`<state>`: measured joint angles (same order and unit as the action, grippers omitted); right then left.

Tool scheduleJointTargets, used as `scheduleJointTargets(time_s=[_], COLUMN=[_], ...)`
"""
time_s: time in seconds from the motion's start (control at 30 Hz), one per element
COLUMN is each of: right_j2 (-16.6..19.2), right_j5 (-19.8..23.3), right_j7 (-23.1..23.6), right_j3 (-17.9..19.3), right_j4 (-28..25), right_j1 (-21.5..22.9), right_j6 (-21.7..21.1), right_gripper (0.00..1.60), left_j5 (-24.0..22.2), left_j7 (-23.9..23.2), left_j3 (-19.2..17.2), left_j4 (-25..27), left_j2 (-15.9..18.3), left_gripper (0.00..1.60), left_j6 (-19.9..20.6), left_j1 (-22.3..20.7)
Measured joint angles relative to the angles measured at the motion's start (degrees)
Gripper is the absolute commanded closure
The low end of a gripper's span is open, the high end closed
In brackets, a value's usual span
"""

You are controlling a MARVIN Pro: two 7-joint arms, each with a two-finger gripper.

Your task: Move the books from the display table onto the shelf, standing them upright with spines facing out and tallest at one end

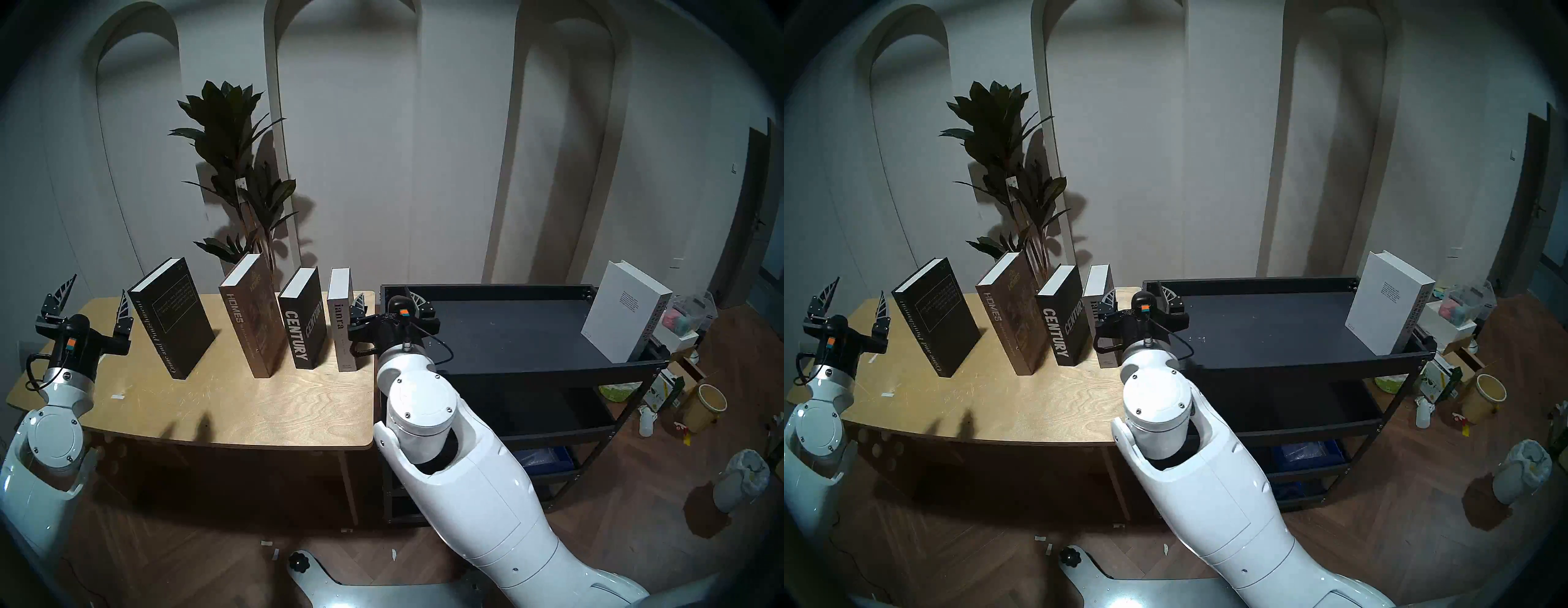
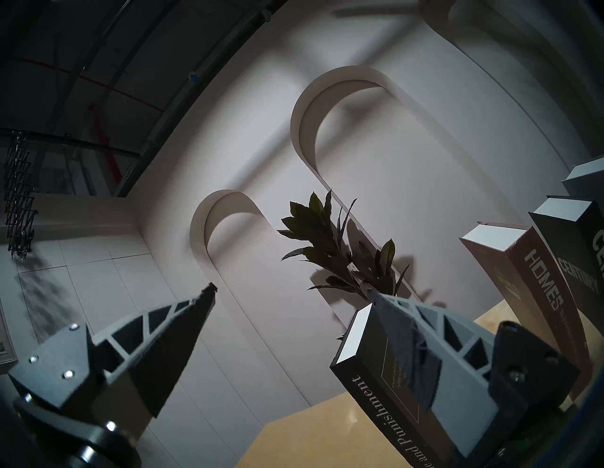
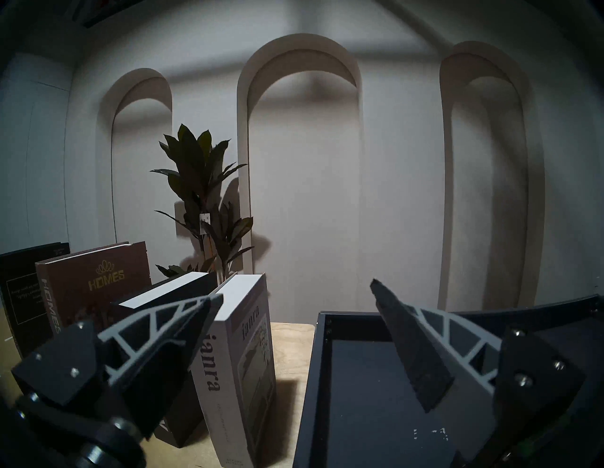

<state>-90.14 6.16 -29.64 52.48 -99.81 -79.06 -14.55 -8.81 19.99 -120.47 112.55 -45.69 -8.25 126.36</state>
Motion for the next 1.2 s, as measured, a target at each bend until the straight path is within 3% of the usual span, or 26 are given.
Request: scheduleJointTargets(time_s=[0.43,1.2], right_j2=[-3.3,-4.1], right_j5=[0.5,2.4], right_j7=[-2.2,2.2], right_j3=[-2.1,-3.2], right_j4=[6.2,16.0], right_j1=[5.8,9.7], right_j6=[0.7,4.1], right_gripper=[0.0,0.0], left_j5=[-0.2,-0.3], left_j7=[0.0,0.0], left_j3=[-0.1,-0.3], left_j4=[0.0,0.1], left_j2=[-0.1,-0.2], left_gripper=[0.0,0.0], left_j6=[-0.2,-0.4], left_j1=[0.0,0.0])
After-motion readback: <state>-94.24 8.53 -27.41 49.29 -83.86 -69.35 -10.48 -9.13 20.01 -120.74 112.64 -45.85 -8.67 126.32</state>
